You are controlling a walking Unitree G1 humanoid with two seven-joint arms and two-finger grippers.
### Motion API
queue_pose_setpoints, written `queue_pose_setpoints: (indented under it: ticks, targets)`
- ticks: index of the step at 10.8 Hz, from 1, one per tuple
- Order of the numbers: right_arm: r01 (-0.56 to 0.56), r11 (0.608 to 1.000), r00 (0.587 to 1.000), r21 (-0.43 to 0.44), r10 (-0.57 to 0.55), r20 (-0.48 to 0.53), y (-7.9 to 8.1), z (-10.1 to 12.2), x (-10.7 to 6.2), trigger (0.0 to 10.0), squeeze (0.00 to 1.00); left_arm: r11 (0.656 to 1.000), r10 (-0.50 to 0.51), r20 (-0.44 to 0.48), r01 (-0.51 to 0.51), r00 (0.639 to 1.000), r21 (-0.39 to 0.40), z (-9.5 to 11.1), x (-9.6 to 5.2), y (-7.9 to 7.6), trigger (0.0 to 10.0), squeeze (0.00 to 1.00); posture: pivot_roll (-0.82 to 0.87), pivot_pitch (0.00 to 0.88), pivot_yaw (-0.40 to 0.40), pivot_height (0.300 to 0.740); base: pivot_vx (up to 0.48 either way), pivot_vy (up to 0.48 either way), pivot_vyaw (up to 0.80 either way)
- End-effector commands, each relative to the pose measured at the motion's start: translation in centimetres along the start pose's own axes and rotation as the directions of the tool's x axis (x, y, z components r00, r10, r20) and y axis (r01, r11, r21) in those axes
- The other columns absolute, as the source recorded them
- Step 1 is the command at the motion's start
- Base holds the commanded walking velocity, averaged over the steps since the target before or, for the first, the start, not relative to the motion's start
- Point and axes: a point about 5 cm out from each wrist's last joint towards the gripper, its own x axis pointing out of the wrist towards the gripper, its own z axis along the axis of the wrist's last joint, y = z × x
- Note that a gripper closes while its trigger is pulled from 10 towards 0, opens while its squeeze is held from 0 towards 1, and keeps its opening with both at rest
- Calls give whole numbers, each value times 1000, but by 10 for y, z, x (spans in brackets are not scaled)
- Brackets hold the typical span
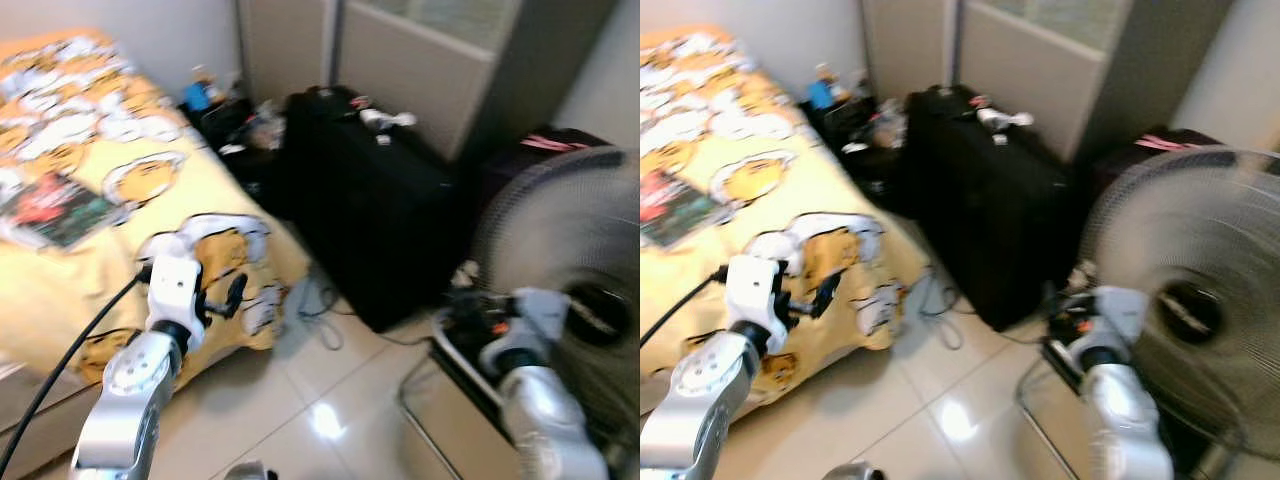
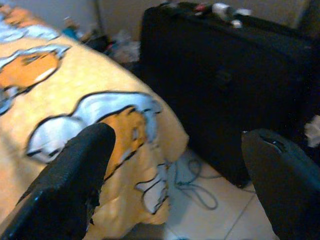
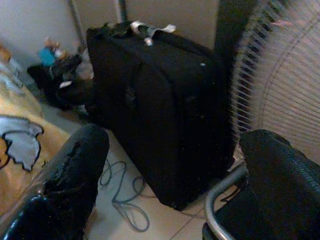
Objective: Clean up the room
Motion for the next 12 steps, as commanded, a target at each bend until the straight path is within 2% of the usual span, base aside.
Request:
queue_pose_setpoints:
  ticks: [1, 2, 3, 4, 5, 6, 8, 9, 12]
  targets:
    - [20, 1000, 1000, -5, -20, -4, -4, 3, 1, 10000, 0, 1000, 16, 23, -16, 1000, 0, 7, 0, -1, 10000, 0, -31, 0, -62, 740, 0, 368, 0]
    - [-13, 999, 1000, 53, 12, 18, 4, 6, 3, 10000, 0, 999, 35, 22, -35, 999, -8, 6, 3, 2, 10000, 0, -46, 0, -57, 740, 0, 368, 0]
    - [-27, 998, 999, -50, 28, 16, 10, 7, 9, 10000, 0, 999, 46, 9, -46, 999, 22, 4, 6, 4, 10000, 0, -33, 0, -44, 740, 0, 371, 0]
    - [-42, 998, 998, -46, 44, 36, 12, 10, 12, 10000, 0, 998, 56, 22, -57, 998, 9, 10, 8, 6, 10000, 0, -35, 0, -40, 740, 0, 371, 0]
    - [-83, 996, 995, 17, 82, 51, 16, 12, 11, 10000, 0, 997, 72, 28, -73, 997, 16, 13, 8, 9, 10000, 0, -28, 0, -33, 740, 0, 368, 0]
    - [-83, 996, 996, 41, 81, 43, 15, 11, 9, 10000, 0, 997, 71, 30, -71, 997, 19, 15, 8, 9, 10000, 0, -34, 0, -26, 740, 0, 360, 0]
    - [-54, 997, 998, 55, 53, 29, 13, 10, 9, 10000, 0, 997, 67, 36, -68, 997, 25, 16, 8, 7, 10000, 0, -36, 0, -24, 740, 0, 362, 0]
    - [-40, 999, 999, 32, 39, 25, 15, 9, 11, 10000, 0, 997, 68, 38, -69, 997, 21, 16, 9, 6, 10000, 0, -41, 0, -22, 740, 0, 360, 0]
    - [-54, 997, 998, 60, 53, 23, 22, 10, 19, 10000, 0, 997, 69, 45, -70, 997, 14, 18, 16, 3, 10000, 0, -33, 0, -29, 740, 0, 338, 0]
